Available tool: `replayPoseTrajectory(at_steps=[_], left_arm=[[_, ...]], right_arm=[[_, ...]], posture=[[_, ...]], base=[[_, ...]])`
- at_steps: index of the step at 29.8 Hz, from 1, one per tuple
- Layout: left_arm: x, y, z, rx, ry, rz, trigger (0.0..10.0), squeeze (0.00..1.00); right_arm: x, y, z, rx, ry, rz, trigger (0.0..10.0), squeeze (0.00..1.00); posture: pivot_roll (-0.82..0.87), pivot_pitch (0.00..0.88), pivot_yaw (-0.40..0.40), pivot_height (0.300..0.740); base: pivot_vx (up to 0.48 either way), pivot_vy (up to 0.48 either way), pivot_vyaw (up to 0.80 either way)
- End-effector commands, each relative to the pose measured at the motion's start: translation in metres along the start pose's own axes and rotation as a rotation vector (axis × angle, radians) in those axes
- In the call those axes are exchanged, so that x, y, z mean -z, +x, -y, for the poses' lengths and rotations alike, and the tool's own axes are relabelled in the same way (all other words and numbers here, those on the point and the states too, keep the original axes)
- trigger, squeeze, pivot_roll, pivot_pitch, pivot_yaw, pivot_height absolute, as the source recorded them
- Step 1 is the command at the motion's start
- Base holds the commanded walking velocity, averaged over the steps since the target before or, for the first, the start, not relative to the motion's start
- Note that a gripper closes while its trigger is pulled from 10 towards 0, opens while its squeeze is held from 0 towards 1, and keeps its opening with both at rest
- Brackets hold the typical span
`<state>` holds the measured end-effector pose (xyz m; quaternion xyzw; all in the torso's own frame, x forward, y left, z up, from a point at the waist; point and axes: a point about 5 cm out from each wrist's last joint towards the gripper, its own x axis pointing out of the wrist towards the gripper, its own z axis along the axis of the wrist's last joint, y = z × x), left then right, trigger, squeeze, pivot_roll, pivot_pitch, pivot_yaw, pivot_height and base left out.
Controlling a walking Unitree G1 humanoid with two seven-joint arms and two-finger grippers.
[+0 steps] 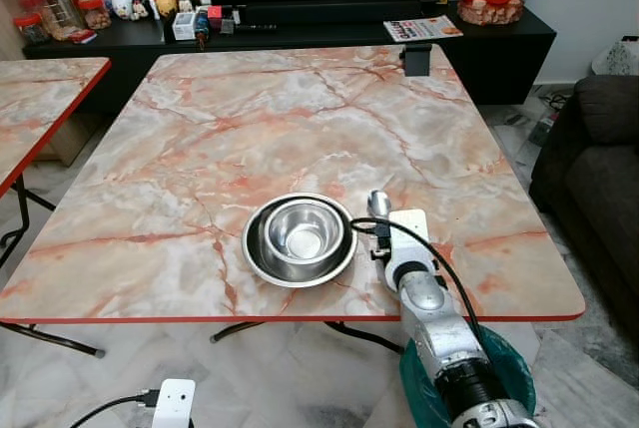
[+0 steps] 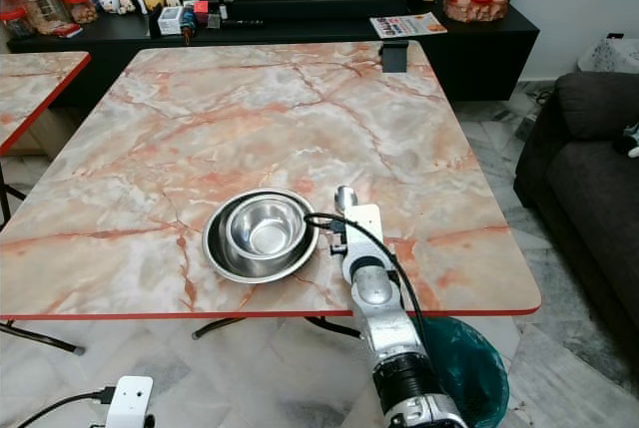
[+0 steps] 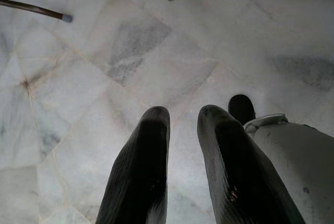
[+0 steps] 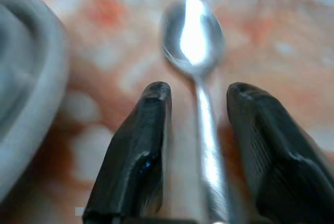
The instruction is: Setting the table
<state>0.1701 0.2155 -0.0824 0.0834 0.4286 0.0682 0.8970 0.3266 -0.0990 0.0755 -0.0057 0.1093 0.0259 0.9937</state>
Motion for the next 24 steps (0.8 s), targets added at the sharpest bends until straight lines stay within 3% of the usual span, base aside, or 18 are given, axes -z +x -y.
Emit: replayPoseTrajectory(at_steps=[1, 5, 10, 24], left_arm=[[0.006, -0.001, -0.003, -0.009, 0.014, -0.024, 10.0, 0.0], [0.005, -0.001, -0.003, -0.009, 0.012, -0.022, 10.0, 0.0], [0.004, -0.001, -0.001, -0.005, 0.002, -0.012, 10.0, 0.0], [0.004, -0.001, 0.001, 0.006, -0.038, -0.014, 10.0, 0.0]], right_arm=[[-0.023, -0.001, -0.003, -0.02, 0.018, 0.139, 10.0, 0.0], [-0.035, -0.004, -0.004, -0.019, 0.044, 0.236, 10.0, 0.0], [-0.044, -0.008, 0.005, 0.043, 0.012, 0.353, 10.0, 0.0], [-0.045, -0.01, 0.009, 0.04, 0.032, 0.406, 10.0, 0.0]], posture=[[-0.01, 0.059, 0.041, 0.74], [-0.01, 0.059, 0.042, 0.74], [-0.01, 0.058, 0.041, 0.74], [-0.01, 0.051, 0.038, 0.74]], base=[[0.0, 0.0, 0.0], [0.0, 0.0, 0.0], [0.0, 0.0, 0.0], [0.0, 0.055, 0.0]])
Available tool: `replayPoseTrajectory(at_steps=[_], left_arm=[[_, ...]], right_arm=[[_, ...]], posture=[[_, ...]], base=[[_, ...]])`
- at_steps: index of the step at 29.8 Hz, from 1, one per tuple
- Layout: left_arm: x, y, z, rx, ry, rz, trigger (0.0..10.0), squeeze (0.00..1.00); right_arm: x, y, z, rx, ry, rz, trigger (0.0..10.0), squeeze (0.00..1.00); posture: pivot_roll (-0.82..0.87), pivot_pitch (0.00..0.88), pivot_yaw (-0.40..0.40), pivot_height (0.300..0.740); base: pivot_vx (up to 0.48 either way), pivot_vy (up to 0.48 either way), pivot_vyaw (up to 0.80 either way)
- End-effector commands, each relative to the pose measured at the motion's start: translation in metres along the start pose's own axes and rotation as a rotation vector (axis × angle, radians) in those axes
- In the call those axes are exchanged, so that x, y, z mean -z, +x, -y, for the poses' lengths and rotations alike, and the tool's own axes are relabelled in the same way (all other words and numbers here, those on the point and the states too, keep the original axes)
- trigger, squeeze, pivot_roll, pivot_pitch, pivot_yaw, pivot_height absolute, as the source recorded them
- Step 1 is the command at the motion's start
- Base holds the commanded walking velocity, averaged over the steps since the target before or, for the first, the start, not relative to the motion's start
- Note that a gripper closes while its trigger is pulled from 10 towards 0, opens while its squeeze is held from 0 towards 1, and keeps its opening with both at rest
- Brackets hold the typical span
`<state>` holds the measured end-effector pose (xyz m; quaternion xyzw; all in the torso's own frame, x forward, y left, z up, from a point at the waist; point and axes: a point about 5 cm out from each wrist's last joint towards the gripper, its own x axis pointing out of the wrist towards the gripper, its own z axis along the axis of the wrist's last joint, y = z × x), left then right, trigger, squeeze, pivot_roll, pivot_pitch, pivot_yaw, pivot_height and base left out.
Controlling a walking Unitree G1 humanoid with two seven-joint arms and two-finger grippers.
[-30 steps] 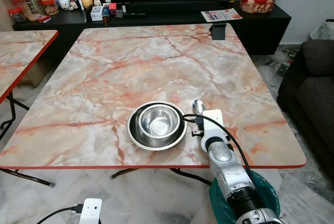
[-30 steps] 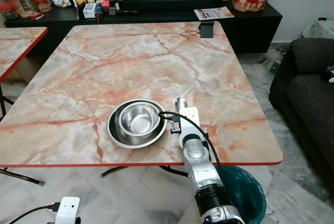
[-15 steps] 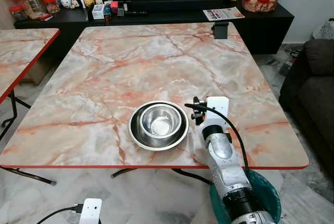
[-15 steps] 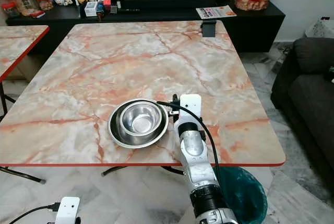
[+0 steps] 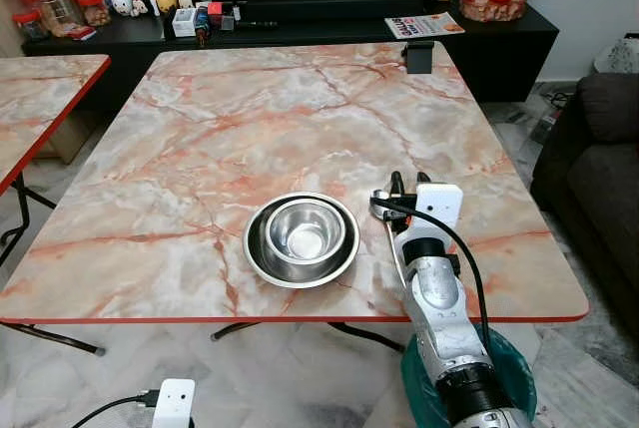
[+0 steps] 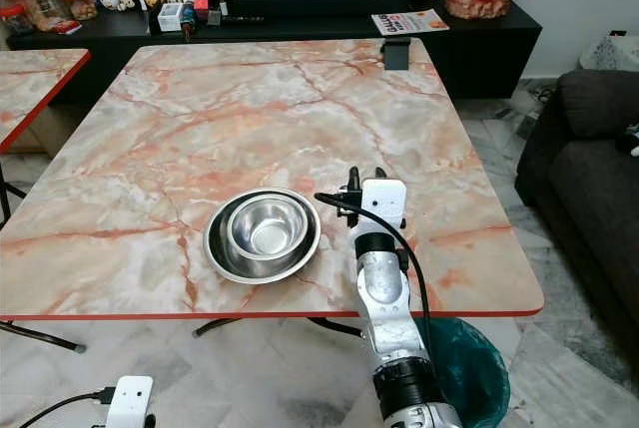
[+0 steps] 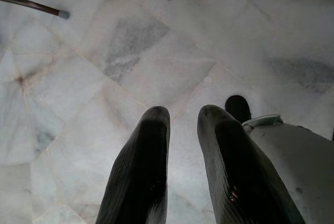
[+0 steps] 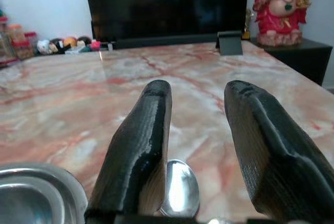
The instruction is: Setting the table
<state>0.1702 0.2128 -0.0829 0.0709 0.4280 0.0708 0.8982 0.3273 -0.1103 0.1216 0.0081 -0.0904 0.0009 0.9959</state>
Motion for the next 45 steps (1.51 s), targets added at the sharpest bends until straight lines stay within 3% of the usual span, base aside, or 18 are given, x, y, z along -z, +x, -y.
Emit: replayPoseTrajectory(at_steps=[1, 23, 29, 38, 45], left_arm=[[0.004, -0.001, -0.001, 0.001, -0.013, -0.014, 10.0, 0.0], [0.003, 0.0, -0.003, 0.001, 0.007, -0.011, 10.0, 0.0], [0.003, 0.0, -0.003, -0.001, 0.004, -0.012, 10.0, 0.0], [0.004, -0.001, -0.003, -0.006, -0.003, -0.015, 10.0, 0.0], [0.004, -0.001, -0.003, -0.008, -0.003, -0.015, 10.0, 0.0]], right_arm=[[0.0, 0.0, -0.003, -0.007, 0.013, 0.007, 10.0, 0.0], [-0.004, 0.001, -0.004, -0.022, 0.023, 0.04, 10.0, 0.0], [-0.006, -0.002, -0.008, -0.072, -0.012, 0.069, 10.0, 0.0], [0.004, -0.008, -0.007, -0.091, -0.032, 0.035, 10.0, 0.0], [0.023, -0.022, 0.002, -0.118, -0.062, -0.037, 10.0, 0.0]], posture=[[-0.01, 0.048, 0.038, 0.74], [-0.01, 0.022, 0.031, 0.74], [-0.01, 0.036, 0.03, 0.74], [-0.01, 0.045, 0.032, 0.74], [-0.01, 0.052, 0.031, 0.74]], base=[[0.0, 0.48, 0.0], [0.0, 0.48, 0.0], [0.0, 0.469, 0.0], [0.0, 0.448, 0.0], [0.0, 0.442, 0.0]])
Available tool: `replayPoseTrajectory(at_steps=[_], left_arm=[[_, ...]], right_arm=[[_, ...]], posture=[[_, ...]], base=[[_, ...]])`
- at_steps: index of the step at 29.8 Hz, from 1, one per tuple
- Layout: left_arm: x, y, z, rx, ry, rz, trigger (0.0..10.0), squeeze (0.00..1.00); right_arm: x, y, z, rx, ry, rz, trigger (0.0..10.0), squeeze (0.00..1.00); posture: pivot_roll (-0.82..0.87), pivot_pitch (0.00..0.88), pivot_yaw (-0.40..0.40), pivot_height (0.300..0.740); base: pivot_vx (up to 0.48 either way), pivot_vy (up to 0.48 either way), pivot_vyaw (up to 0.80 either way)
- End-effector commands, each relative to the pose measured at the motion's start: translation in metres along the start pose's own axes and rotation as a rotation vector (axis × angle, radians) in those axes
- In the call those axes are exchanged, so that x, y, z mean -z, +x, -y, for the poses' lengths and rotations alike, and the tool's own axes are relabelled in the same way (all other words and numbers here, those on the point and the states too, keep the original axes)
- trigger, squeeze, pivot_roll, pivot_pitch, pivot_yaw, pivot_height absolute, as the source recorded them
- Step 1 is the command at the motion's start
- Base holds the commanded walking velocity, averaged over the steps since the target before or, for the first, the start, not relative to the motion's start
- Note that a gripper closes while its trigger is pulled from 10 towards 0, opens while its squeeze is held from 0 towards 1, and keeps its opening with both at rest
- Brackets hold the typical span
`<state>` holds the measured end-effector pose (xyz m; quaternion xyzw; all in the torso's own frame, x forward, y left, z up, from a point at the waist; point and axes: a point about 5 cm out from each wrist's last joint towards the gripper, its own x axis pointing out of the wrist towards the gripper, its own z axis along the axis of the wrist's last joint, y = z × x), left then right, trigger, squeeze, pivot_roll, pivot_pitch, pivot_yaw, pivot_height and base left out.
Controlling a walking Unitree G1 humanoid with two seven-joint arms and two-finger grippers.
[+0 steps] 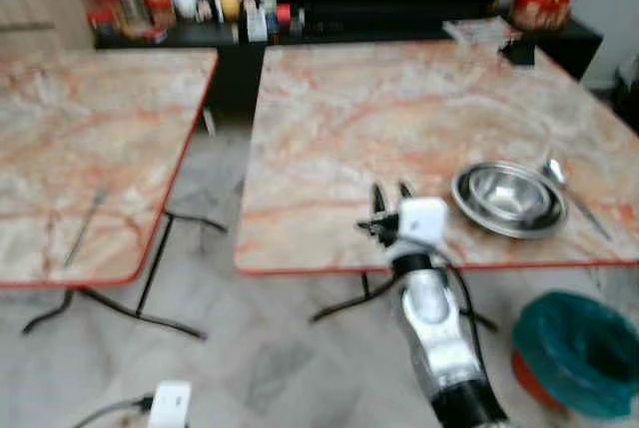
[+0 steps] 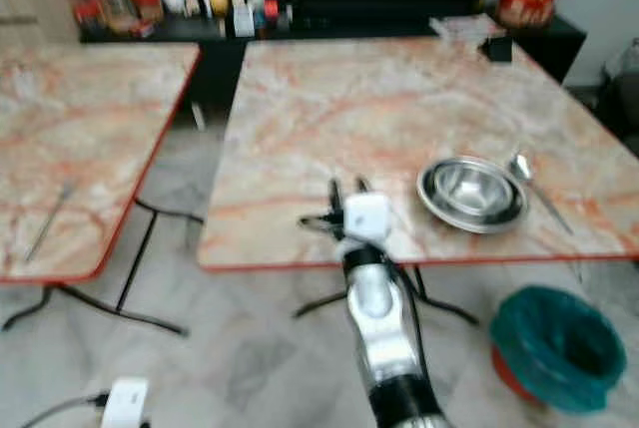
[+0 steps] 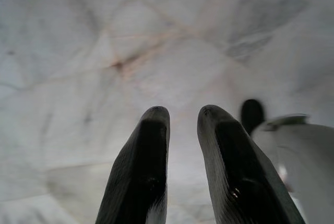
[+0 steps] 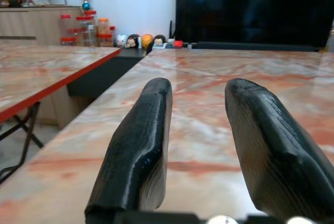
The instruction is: Setting the table
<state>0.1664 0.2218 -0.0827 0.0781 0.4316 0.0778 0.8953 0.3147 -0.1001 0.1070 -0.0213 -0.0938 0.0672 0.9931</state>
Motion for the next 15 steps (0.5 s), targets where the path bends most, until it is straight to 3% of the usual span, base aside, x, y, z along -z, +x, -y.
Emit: replayPoseTrajectory(at_steps=[1, 8, 12, 15], left_arm=[[0.001, 0.0, 0.006, 0.011, -0.011, -0.006, 10.0, 0.0], [0.001, 0.0, 0.006, 0.011, -0.012, -0.007, 10.0, 0.0], [0.001, 0.0, 0.006, 0.011, -0.011, -0.006, 10.0, 0.0], [0.001, 0.0, 0.007, 0.008, -0.013, -0.005, 10.0, 0.0]], right_arm=[[0.013, -0.009, 0.01, 0.013, -0.015, -0.053, 10.0, 0.0], [0.048, -0.033, 0.015, -0.024, -0.074, -0.184, 10.0, 0.0], [0.055, -0.039, 0.016, -0.038, -0.087, -0.21, 10.0, 0.0], [0.069, -0.054, 0.023, -0.033, -0.107, -0.27, 10.0, 0.0]], posture=[[-0.01, 0.052, 0.031, 0.74], [-0.01, 0.053, 0.031, 0.74], [-0.01, 0.053, 0.031, 0.74], [-0.01, 0.053, 0.028, 0.74]], base=[[0.0, 0.442, 0.0], [0.0, 0.432, 0.0], [0.0, 0.428, 0.0], [0.0, 0.423, 0.0]])
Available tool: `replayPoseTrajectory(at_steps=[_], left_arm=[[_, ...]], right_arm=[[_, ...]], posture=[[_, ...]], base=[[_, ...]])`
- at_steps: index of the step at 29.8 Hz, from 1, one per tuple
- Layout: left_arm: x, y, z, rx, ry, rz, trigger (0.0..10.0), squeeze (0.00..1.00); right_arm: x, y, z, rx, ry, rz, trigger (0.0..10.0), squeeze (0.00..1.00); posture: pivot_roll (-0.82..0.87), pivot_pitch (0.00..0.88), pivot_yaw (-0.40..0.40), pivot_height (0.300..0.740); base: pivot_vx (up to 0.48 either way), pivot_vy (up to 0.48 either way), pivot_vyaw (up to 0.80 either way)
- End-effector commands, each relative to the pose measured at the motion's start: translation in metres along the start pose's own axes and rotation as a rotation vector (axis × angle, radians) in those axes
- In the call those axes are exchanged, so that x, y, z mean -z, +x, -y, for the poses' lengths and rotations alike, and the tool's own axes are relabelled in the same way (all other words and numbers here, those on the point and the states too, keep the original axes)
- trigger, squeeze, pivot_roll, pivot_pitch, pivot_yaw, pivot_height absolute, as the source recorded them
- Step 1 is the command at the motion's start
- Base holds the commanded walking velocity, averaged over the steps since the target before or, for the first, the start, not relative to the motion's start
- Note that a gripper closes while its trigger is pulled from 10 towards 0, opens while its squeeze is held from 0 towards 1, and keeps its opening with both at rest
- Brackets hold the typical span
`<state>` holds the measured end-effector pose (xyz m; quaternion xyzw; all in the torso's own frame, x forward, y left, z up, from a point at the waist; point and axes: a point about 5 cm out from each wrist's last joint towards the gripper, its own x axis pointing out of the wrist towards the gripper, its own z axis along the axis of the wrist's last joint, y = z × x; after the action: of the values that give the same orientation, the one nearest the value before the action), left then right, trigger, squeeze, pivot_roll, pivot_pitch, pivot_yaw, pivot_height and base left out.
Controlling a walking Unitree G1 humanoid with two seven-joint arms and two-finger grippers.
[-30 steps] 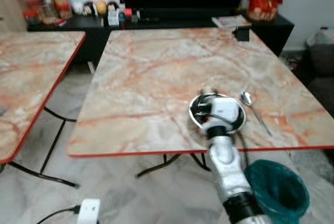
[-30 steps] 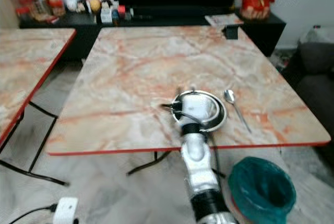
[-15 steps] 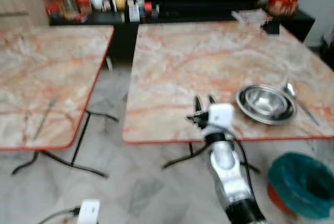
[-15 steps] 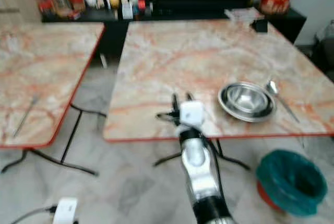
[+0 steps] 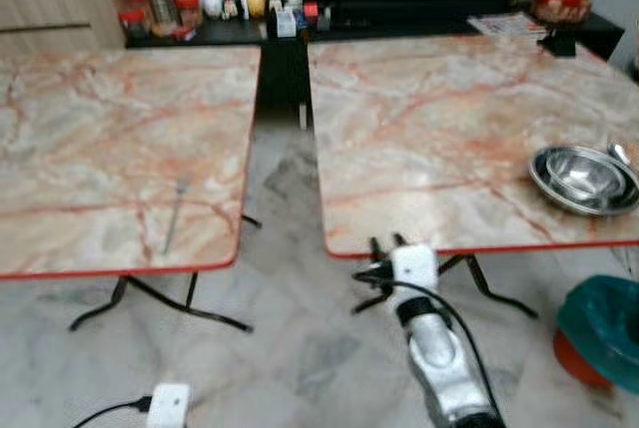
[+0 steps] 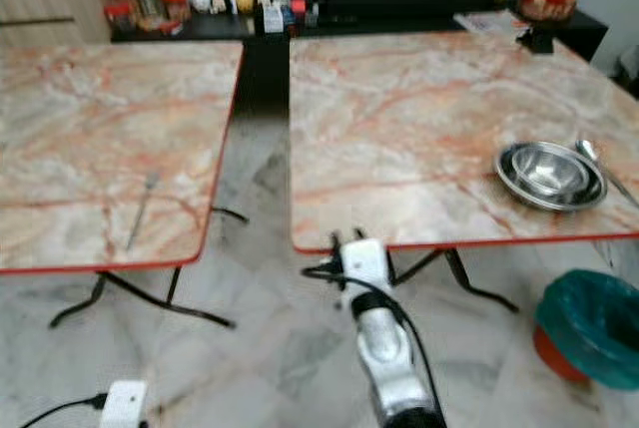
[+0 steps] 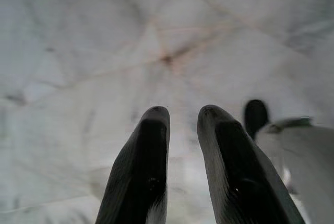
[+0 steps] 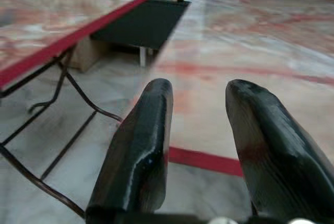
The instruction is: Setting the table
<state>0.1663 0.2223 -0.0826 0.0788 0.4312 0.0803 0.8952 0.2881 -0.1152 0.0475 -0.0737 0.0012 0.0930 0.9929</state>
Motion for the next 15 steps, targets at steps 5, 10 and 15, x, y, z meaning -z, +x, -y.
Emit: replayPoseTrajectory(at_steps=[5, 10, 15], left_arm=[[0.001, 0.0, 0.007, 0.012, -0.015, -0.007, 10.0, 0.0], [0.002, 0.0, 0.008, 0.013, -0.013, -0.008, 10.0, 0.0], [0.0, 0.0, 0.008, 0.016, -0.013, -0.006, 10.0, 0.0]], right_arm=[[0.042, -0.028, 0.02, 0.038, -0.035, -0.163, 10.0, 0.0], [0.062, -0.041, 0.025, 0.049, -0.052, -0.269, 10.0, 0.0], [0.085, -0.057, 0.033, 0.084, -0.039, -0.422, 10.0, 0.0]], posture=[[-0.01, 0.054, 0.027, 0.74], [-0.01, 0.051, 0.026, 0.74], [-0.01, 0.047, 0.029, 0.74]], base=[[0.0, 0.418, 0.0], [0.0, 0.418, 0.0], [0.0, 0.4, 0.0]])
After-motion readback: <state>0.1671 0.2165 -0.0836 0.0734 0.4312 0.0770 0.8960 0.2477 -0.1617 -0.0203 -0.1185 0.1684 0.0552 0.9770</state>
